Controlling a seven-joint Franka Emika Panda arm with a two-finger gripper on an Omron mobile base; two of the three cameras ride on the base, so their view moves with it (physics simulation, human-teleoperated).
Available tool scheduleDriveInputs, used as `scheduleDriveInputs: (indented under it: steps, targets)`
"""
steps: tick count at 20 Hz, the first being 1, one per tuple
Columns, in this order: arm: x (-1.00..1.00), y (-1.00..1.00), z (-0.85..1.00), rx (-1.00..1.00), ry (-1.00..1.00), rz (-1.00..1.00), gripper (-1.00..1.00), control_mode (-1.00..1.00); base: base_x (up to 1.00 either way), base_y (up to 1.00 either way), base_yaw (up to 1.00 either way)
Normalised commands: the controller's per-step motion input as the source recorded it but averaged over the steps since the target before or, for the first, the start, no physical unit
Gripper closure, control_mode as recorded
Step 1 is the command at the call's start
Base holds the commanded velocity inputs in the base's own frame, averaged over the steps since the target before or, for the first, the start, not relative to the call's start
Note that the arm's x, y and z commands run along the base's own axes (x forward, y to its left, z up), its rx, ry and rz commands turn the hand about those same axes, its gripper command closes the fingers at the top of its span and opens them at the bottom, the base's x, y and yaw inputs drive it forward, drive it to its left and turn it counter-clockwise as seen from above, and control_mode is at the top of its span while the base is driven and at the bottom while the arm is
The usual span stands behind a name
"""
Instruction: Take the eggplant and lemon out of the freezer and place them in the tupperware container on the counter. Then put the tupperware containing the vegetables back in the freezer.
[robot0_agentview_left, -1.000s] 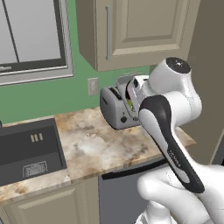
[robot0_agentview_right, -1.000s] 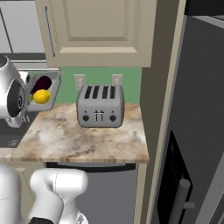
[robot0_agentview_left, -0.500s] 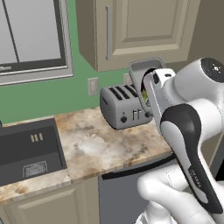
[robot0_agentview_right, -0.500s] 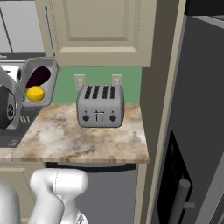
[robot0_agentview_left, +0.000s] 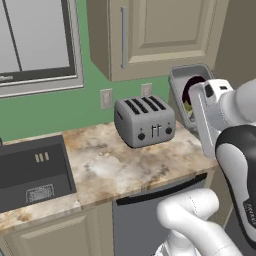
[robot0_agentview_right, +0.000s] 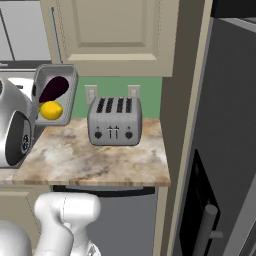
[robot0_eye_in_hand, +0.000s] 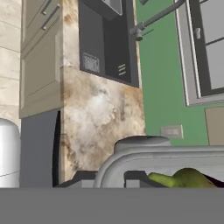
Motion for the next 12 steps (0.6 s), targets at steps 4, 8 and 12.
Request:
scheduleDriveInputs:
  steps: [4,8,12]
  targets:
    - [-0.17,-0.16,0.0,0.0,0.0,0.0,1.0,-1.0,0.0,0.0,0.0]
    - [-0.01,-0.01,0.0,0.0,0.0,0.0,1.0,-1.0,0.0,0.0,0.0]
    - [0.0,0.0,0.0,0.0,0.0,0.0,1.0,-1.0,0.0,0.0,0.0]
